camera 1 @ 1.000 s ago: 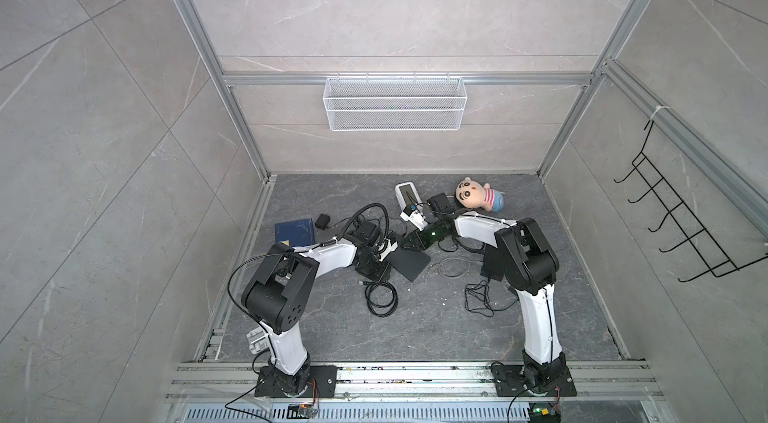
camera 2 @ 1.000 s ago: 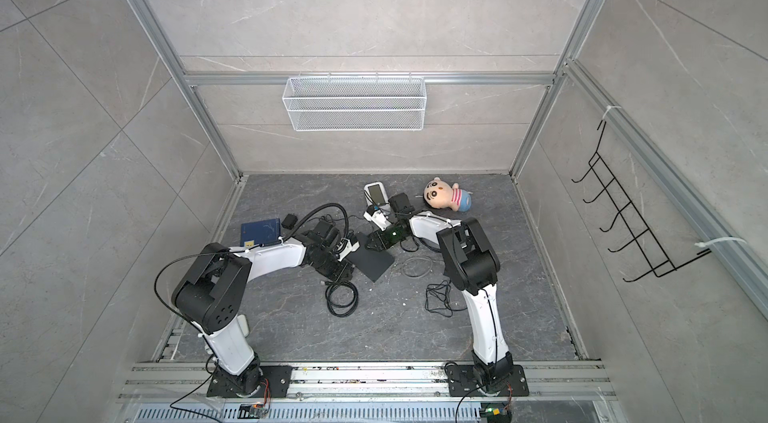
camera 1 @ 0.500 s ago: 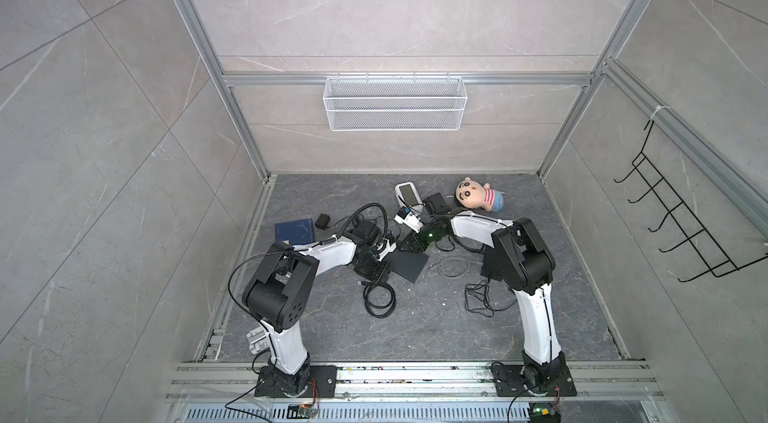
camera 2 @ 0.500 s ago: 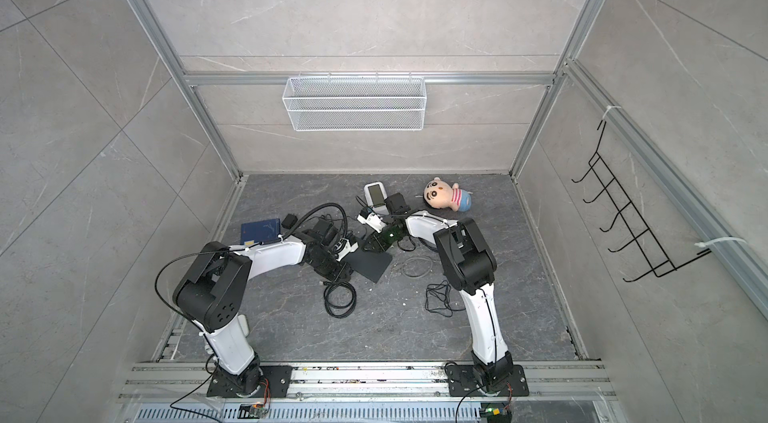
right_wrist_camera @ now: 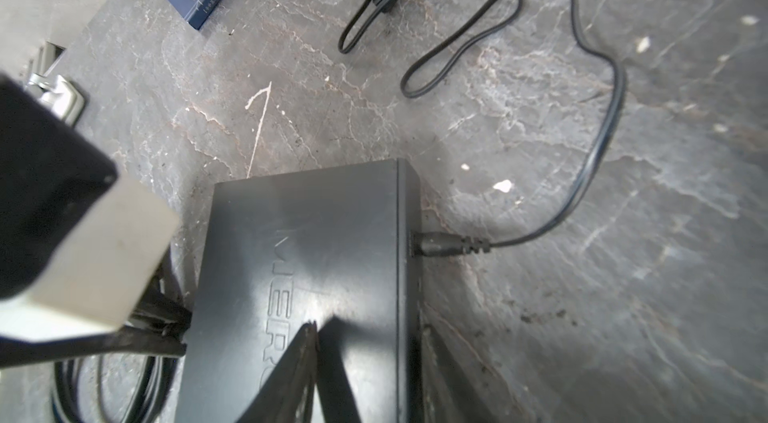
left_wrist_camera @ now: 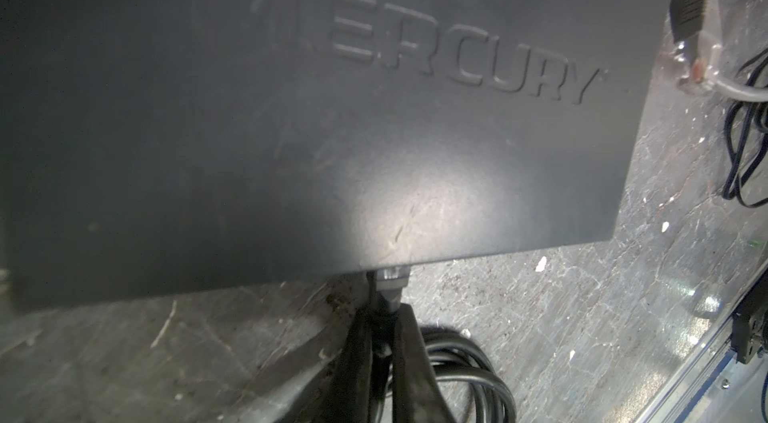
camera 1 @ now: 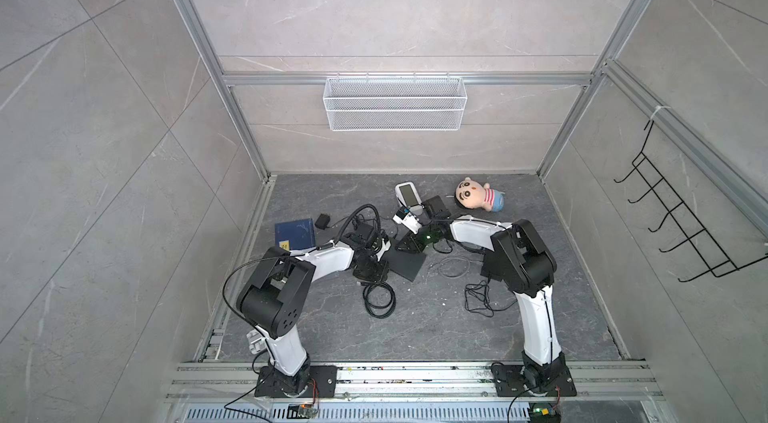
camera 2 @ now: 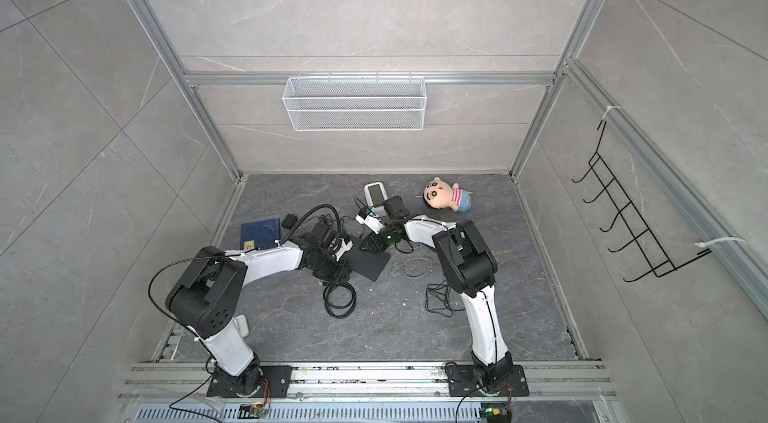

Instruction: Insert the plug into the switch port

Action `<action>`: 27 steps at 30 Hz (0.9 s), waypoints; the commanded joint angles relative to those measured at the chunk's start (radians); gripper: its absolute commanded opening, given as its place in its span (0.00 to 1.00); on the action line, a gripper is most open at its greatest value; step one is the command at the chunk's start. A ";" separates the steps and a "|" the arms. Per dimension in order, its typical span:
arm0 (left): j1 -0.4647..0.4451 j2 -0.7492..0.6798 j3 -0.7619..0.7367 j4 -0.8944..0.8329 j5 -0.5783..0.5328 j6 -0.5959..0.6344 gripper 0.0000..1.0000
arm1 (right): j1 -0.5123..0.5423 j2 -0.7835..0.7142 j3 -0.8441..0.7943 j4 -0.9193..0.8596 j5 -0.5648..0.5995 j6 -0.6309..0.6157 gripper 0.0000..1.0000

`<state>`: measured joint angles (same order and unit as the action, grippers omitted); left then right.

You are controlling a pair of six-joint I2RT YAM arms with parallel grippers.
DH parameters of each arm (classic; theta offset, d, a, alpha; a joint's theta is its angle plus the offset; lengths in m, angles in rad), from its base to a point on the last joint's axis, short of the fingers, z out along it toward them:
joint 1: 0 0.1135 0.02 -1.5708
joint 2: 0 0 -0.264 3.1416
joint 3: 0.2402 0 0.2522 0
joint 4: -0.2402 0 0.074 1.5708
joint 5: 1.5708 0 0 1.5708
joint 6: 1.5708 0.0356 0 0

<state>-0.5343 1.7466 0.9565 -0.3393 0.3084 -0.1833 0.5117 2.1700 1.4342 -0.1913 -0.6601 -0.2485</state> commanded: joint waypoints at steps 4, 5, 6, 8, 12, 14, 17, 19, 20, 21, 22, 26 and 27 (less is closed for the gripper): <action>0.025 0.026 0.045 0.539 -0.207 -0.045 0.06 | 0.172 0.003 -0.066 -0.283 -0.276 -0.026 0.39; 0.024 0.032 0.055 0.545 -0.205 -0.056 0.06 | 0.174 0.007 -0.068 -0.287 -0.286 -0.029 0.39; 0.024 0.038 0.069 0.543 -0.206 -0.066 0.06 | 0.177 0.010 -0.072 -0.293 -0.294 -0.031 0.38; 0.024 0.052 0.087 0.543 -0.201 -0.070 0.06 | 0.183 0.011 -0.082 -0.293 -0.301 -0.030 0.38; 0.024 0.074 0.096 0.574 -0.230 -0.081 0.05 | 0.193 0.009 -0.103 -0.293 -0.328 -0.036 0.37; 0.025 0.083 0.100 0.592 -0.245 -0.093 0.05 | 0.198 0.007 -0.109 -0.293 -0.331 -0.036 0.37; 0.026 0.085 0.105 0.615 -0.274 -0.122 0.05 | 0.200 -0.003 -0.118 -0.293 -0.332 -0.036 0.37; 0.026 0.087 0.119 0.622 -0.267 -0.135 0.05 | 0.202 -0.007 -0.119 -0.293 -0.333 -0.035 0.37; 0.026 0.089 0.131 0.621 -0.258 -0.142 0.05 | 0.202 -0.009 -0.120 -0.294 -0.332 -0.035 0.37; 0.026 0.091 0.141 0.617 -0.255 -0.148 0.05 | 0.201 -0.012 -0.120 -0.293 -0.334 -0.035 0.37; 0.027 0.092 0.151 0.615 -0.255 -0.153 0.05 | 0.202 -0.013 -0.122 -0.292 -0.335 -0.035 0.37; 0.027 0.076 0.181 0.569 -0.276 -0.097 0.08 | 0.202 -0.019 -0.121 -0.301 -0.309 -0.041 0.37; 0.027 0.073 0.185 0.551 -0.279 -0.074 0.08 | 0.199 -0.021 -0.119 -0.301 -0.298 -0.039 0.37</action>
<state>-0.5388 1.7737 1.0080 -0.3855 0.2882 -0.2874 0.5175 2.1414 1.3911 -0.1516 -0.6247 -0.2768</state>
